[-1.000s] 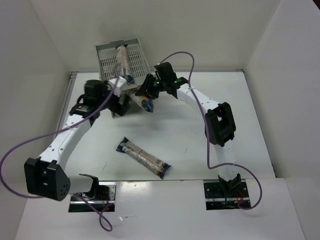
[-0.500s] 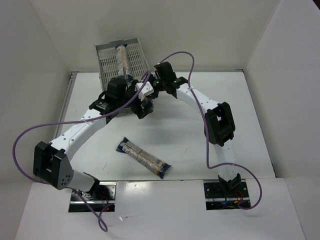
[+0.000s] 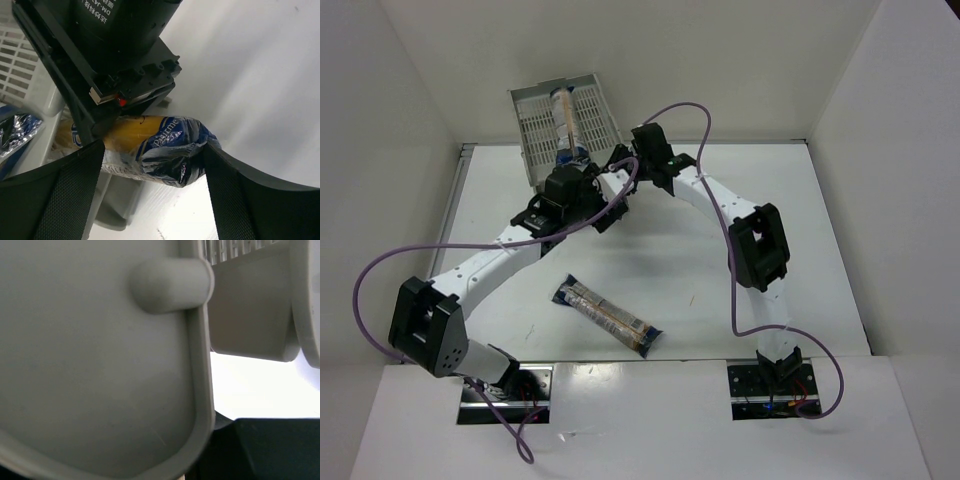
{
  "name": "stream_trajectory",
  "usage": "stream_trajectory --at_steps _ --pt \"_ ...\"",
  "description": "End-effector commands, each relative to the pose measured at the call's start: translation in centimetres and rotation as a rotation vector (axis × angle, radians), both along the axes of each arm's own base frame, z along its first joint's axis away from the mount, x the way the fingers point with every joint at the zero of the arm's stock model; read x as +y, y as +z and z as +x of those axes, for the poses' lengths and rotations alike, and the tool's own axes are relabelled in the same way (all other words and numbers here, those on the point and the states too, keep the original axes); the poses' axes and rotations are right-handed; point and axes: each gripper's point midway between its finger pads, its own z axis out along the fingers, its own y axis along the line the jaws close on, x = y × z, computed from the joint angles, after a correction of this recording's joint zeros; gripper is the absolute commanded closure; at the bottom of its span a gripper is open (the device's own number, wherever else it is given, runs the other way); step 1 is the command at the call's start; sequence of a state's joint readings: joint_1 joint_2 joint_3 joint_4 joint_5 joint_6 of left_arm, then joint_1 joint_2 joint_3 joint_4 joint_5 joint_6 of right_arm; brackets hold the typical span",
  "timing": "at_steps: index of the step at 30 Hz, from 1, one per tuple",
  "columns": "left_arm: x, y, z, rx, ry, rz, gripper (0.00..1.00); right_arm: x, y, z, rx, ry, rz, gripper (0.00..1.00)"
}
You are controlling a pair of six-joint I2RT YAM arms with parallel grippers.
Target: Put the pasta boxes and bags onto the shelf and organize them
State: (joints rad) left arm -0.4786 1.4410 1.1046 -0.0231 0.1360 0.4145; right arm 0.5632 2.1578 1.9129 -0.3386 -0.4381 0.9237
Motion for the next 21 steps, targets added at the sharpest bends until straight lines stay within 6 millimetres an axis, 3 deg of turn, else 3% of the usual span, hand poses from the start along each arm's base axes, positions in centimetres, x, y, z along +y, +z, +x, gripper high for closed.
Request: stream_trajectory --at_steps 1,7,11,12,15,17,21 --pt "3.7 4.5 2.5 -0.211 0.166 0.069 0.15 1.0 2.7 0.4 -0.023 -0.005 0.065 0.94" --pt "5.5 4.0 3.3 -0.254 0.257 0.120 0.20 0.7 3.4 -0.1 -0.030 -0.004 0.069 0.80" --pt "6.2 3.6 4.6 -0.278 0.322 0.141 0.30 0.3 3.4 -0.4 -0.032 -0.008 0.055 0.58" --pt "6.2 4.0 5.0 -0.303 0.331 0.139 0.37 0.2 3.9 -0.5 -0.040 -0.007 0.060 0.56" --pt "7.4 4.4 5.6 -0.329 0.366 0.140 0.44 -0.2 4.0 -0.9 -0.042 -0.011 0.047 0.53" --pt "8.0 4.3 5.9 -0.335 0.381 0.156 0.45 -0.3 3.5 -0.8 -0.037 -0.020 0.037 0.45" --pt "9.7 4.1 6.4 -0.347 0.416 0.163 0.45 -0.5 4.5 -1.0 -0.061 -0.015 0.042 0.32"
